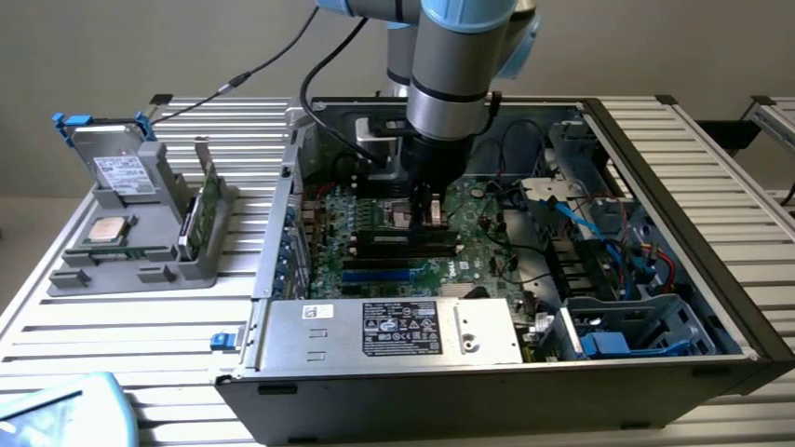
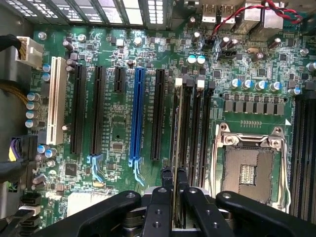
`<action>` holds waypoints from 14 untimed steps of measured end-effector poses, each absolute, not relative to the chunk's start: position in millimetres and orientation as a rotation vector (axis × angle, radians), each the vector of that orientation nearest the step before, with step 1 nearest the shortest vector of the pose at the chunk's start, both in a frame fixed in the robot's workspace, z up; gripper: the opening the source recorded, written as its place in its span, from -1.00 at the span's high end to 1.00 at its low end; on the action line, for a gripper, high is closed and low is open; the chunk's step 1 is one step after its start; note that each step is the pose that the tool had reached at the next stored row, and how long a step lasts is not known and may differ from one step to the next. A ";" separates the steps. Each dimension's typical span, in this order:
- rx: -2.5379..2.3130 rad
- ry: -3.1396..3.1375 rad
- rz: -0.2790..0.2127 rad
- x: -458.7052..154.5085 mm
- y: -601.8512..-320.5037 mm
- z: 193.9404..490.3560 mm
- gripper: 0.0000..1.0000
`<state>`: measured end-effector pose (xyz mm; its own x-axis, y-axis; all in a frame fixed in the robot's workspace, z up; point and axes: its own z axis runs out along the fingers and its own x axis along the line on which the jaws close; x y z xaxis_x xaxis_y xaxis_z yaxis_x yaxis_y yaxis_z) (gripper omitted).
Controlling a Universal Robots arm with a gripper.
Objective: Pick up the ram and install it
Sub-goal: 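Insert the ram into the slot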
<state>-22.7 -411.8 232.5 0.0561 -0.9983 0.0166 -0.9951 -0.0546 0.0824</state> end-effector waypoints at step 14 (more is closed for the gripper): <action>2.263 -2.072 -0.065 -23.0 -407.9 231.1 0.72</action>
<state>-23.0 -407.9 231.1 0.0885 -0.9959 0.0181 -0.9928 -0.0867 0.0822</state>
